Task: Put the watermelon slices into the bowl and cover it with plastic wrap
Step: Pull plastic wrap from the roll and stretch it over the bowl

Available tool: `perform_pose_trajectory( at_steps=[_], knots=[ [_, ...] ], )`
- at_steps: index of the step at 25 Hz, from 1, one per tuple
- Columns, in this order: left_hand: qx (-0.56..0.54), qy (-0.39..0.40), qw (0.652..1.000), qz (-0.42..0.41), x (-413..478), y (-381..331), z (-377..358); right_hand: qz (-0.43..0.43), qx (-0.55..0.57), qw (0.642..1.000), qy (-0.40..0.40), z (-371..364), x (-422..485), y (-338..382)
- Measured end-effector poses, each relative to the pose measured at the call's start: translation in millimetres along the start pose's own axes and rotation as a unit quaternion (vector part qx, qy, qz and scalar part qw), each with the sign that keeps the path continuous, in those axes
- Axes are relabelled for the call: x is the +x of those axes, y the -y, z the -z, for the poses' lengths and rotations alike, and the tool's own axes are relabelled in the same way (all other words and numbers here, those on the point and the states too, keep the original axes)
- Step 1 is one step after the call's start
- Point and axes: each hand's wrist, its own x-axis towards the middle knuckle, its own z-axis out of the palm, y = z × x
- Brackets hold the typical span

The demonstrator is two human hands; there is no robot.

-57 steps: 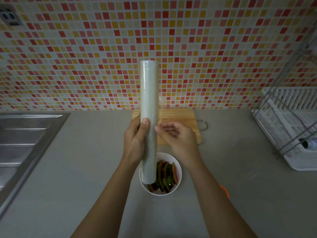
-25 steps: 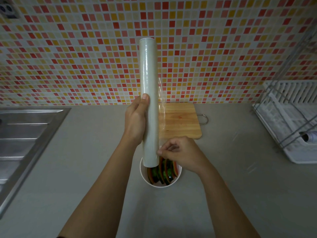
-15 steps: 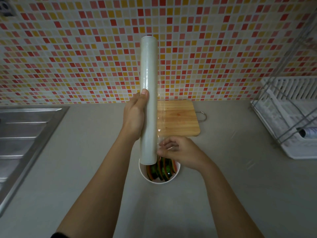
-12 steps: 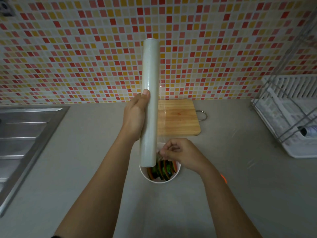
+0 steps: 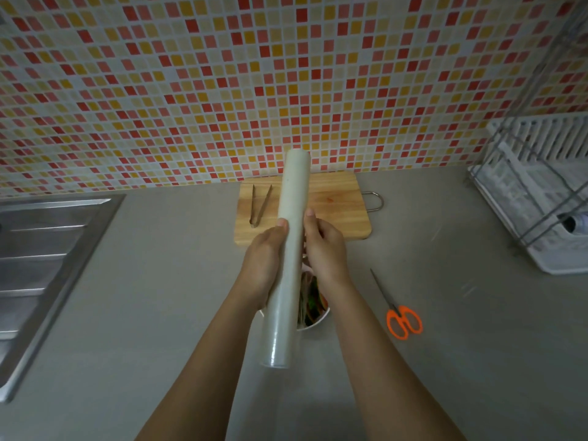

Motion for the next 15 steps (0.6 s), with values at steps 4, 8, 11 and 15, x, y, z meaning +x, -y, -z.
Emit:
perform_pose_trajectory(
  at_steps=[4, 8, 11, 15],
  knots=[
    [-0.024, -0.011, 0.998, 0.059, -2, 11, -7, 0.021, -0.001, 0.997, -0.080, -4, 4, -19],
    [-0.013, -0.039, 0.995, 0.092, -9, 20, -15, 0.032, -0.013, 0.993, -0.117, -1, 8, -31],
    [0.040, -0.104, 0.991, 0.078, -9, 23, -18, 0.029, -0.039, 0.989, -0.137, 7, 11, -42],
    [0.047, -0.077, 0.993, 0.075, -8, 29, -12, -0.025, -0.013, 0.992, -0.122, 22, 16, -54]
  ],
)
